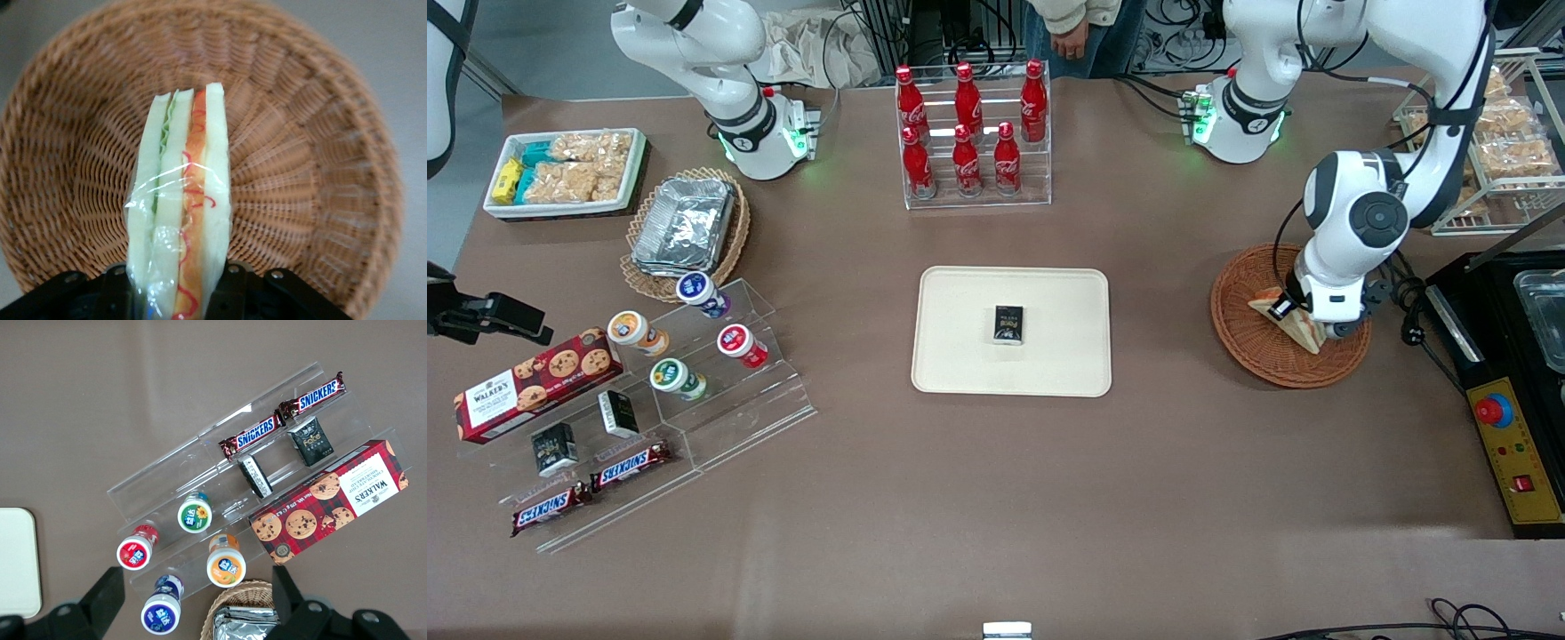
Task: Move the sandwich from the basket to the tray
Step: 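Close the left gripper on the sandwich's crust edge, then lift the sandwich and carry it with the left gripper to the white tray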
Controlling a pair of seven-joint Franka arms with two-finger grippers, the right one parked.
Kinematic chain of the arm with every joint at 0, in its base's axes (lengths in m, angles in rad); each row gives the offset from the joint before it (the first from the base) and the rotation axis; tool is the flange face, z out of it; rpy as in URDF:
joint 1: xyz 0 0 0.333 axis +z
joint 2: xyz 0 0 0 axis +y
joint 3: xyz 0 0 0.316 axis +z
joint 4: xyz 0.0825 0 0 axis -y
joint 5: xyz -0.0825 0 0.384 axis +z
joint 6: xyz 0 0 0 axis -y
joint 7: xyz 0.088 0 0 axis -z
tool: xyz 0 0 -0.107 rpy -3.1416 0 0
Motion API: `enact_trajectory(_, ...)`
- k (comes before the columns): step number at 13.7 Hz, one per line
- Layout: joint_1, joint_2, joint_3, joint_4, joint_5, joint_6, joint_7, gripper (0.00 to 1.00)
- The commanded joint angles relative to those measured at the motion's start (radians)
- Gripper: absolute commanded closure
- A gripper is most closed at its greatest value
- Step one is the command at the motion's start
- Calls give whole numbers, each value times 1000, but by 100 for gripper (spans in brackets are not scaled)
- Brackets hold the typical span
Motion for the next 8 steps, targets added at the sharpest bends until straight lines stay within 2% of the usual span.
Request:
enact_trajectory(1, -7, -160, -15, 107, 11, -295, 159, 100)
enact_trajectory(3, -30, -167, -60, 301, -34, -550, 265, 100)
enact_trajectory(5, -85, -130, -93, 485, -151, -719, 357, 100)
enact_trajectory(8, -228, -86, -153, 529, -174, -665, 386, 100)
